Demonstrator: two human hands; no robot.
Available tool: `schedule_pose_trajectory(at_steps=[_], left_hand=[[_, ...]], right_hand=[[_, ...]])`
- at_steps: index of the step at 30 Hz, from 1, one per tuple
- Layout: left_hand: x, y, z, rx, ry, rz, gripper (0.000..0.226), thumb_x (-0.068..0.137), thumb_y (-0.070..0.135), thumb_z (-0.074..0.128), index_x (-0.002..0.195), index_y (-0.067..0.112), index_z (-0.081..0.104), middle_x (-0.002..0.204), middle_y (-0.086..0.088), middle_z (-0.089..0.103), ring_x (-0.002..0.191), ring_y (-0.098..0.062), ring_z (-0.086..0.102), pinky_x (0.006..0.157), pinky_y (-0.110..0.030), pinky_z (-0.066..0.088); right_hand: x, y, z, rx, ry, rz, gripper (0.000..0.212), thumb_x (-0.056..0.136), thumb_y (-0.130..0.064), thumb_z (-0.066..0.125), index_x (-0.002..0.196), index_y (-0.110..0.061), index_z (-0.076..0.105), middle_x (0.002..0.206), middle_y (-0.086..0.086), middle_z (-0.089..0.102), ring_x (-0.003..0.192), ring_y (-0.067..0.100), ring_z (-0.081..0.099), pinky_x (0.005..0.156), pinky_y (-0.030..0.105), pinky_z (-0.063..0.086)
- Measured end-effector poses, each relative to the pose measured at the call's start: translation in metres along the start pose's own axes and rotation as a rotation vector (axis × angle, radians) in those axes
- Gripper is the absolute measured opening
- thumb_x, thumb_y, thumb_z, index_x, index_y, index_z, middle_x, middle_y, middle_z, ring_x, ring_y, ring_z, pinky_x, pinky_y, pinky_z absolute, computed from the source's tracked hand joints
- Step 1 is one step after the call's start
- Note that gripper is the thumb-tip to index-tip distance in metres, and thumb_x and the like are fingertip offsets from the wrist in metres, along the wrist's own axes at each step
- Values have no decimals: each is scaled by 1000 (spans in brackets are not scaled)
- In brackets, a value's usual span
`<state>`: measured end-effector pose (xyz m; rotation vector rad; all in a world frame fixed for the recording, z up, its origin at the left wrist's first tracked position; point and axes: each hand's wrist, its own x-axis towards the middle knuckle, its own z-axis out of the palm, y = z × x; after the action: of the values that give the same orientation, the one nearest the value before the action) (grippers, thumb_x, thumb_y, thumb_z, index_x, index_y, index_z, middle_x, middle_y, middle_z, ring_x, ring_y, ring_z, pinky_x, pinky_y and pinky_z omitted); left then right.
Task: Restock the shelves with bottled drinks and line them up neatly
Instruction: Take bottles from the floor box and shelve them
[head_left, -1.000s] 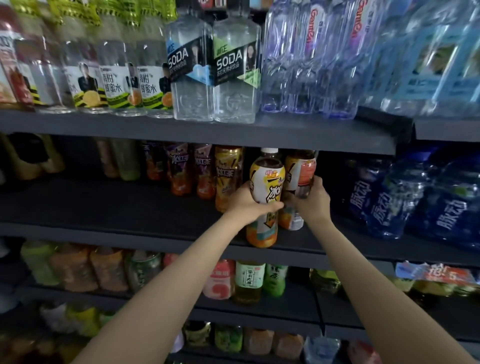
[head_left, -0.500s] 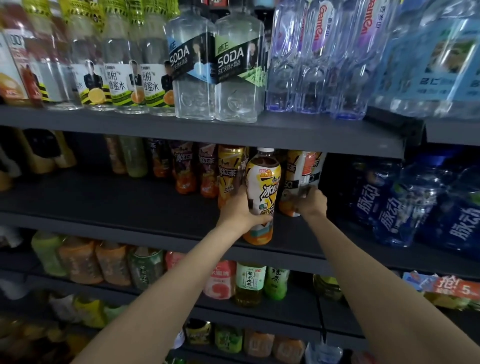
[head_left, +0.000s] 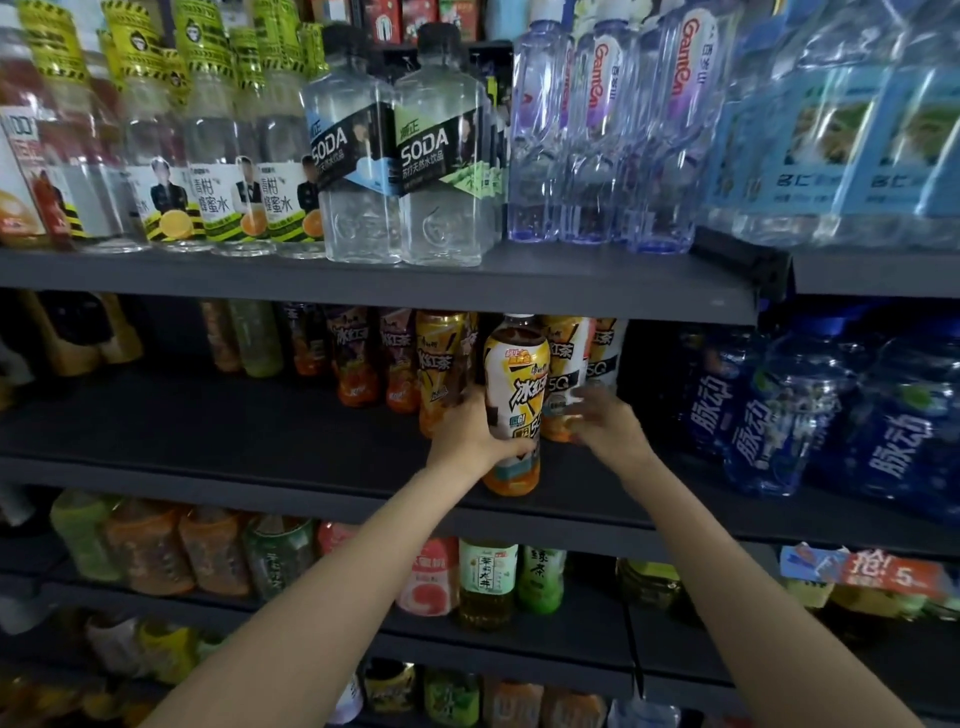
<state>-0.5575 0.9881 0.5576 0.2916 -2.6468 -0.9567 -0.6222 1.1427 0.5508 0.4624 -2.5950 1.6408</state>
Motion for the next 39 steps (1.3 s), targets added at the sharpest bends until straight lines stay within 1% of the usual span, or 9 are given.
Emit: schedule_pose_trajectory(at_steps=[2, 4, 12, 17, 21, 28, 31, 33, 39], left_hand=[[5, 10, 9, 20, 1, -7, 76, 68, 45, 78, 127, 11, 43, 127, -7, 56, 116, -25, 53, 89, -37, 48], [10, 22, 19, -1, -8, 1, 74, 69, 43, 78, 125, 10, 44, 125, -8, 57, 115, -27, 54, 89, -39, 48], [17, 36, 46, -122, -166, 70, 68, 85, 43, 62, 140, 12, 37, 142, -6, 41, 132, -24, 38, 105, -32, 35], [27, 18, 53, 77, -229, 144, 62, 91, 32, 54, 145, 16, 28, 156, -4, 16, 143, -26, 14, 116, -36, 17], [34, 10, 59, 122, -278, 183, 62, 90, 28, 56, 144, 17, 29, 154, -5, 22, 141, -29, 18, 115, -40, 21], [-13, -38, 23, 85, 104, 287, 37, 89, 11, 53, 125, 11, 50, 131, -5, 48, 121, -23, 44, 101, -36, 37], [-53, -85, -8, 59, 277, 228, 30, 85, 6, 53, 115, 10, 56, 117, -6, 54, 108, -24, 49, 92, -38, 41], [-87, -127, -32, 50, 323, 142, 29, 84, 6, 53, 112, 10, 57, 113, -6, 54, 105, -23, 50, 90, -36, 42], [-211, -285, -104, 113, 180, -429, 32, 91, 15, 52, 122, 13, 47, 122, -5, 49, 95, -23, 56, 75, -27, 43]], right_hand=[[-14, -2, -1, 46, -235, -19, 50, 79, 2, 63, 125, -12, 48, 113, 6, 60, 103, 21, 58, 92, 36, 48], [-24, 1, -2, -8, -285, -27, 58, 78, -2, 67, 129, -11, 41, 103, -4, 56, 98, 15, 55, 89, 31, 46], [-13, 27, -5, -207, 242, 24, 40, 80, -16, 69, 109, -1, 47, 109, 17, 55, 98, 34, 54, 69, 32, 38], [11, 24, -4, -281, 275, 111, 43, 81, -19, 69, 112, -2, 45, 116, 17, 53, 105, 36, 53, 76, 39, 43], [23, 21, 4, -269, 289, 139, 48, 80, -19, 70, 115, -2, 41, 120, 17, 50, 109, 37, 52, 79, 42, 44], [-4, 16, 39, -119, 489, -22, 47, 81, -5, 63, 121, 3, 39, 126, 22, 37, 112, 41, 43, 90, 44, 43], [-30, -8, 81, -102, 415, -145, 50, 86, -4, 56, 130, 5, 34, 136, 23, 33, 121, 39, 40, 99, 42, 40], [-50, -32, 116, -114, 319, -342, 41, 87, -1, 54, 125, 4, 40, 128, 21, 39, 107, 35, 49, 87, 36, 44], [-127, -83, 281, -260, -269, -685, 31, 81, -1, 54, 112, 0, 49, 111, 19, 48, 100, 36, 52, 82, 45, 45]])
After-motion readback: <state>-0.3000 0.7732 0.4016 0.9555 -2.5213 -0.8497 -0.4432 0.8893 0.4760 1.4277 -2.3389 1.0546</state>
